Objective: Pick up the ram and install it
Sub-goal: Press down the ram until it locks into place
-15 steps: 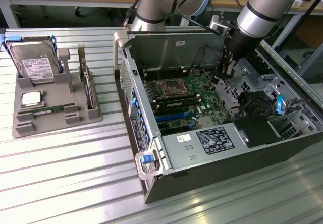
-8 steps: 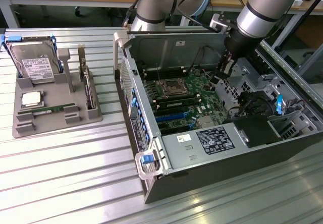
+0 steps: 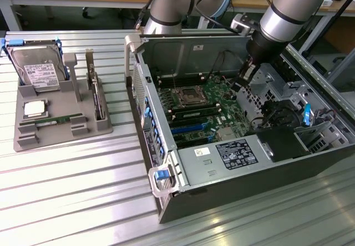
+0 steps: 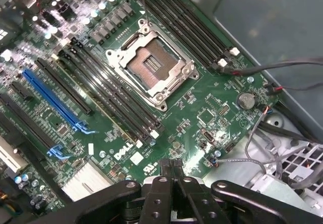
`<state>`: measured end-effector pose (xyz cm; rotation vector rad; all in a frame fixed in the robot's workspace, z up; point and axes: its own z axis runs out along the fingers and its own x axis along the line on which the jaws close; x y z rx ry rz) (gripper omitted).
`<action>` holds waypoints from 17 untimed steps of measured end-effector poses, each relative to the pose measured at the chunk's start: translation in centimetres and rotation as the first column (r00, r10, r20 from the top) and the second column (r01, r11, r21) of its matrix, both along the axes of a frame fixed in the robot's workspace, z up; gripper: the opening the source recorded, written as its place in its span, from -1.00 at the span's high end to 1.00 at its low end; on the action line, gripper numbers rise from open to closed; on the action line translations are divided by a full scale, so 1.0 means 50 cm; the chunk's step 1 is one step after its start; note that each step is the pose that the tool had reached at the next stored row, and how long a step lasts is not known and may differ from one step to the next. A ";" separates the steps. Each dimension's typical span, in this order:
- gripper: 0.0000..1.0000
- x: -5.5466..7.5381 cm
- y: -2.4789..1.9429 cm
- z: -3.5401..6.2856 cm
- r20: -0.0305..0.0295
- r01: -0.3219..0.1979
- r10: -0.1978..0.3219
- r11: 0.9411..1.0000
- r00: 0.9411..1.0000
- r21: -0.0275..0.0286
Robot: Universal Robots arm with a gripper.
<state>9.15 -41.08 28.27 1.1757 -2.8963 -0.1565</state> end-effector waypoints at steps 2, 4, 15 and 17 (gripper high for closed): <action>0.80 0.000 0.0000 0.000 0.000 0.025 -0.025 1.000 1.000 0.000; 0.80 0.000 0.0000 -0.001 0.000 0.077 -0.077 0.997 0.997 0.000; 0.80 0.000 0.0000 -0.002 0.000 0.264 -0.264 0.964 0.964 -0.001; 0.80 0.000 0.0000 -0.002 0.000 0.308 -0.308 0.952 0.952 0.000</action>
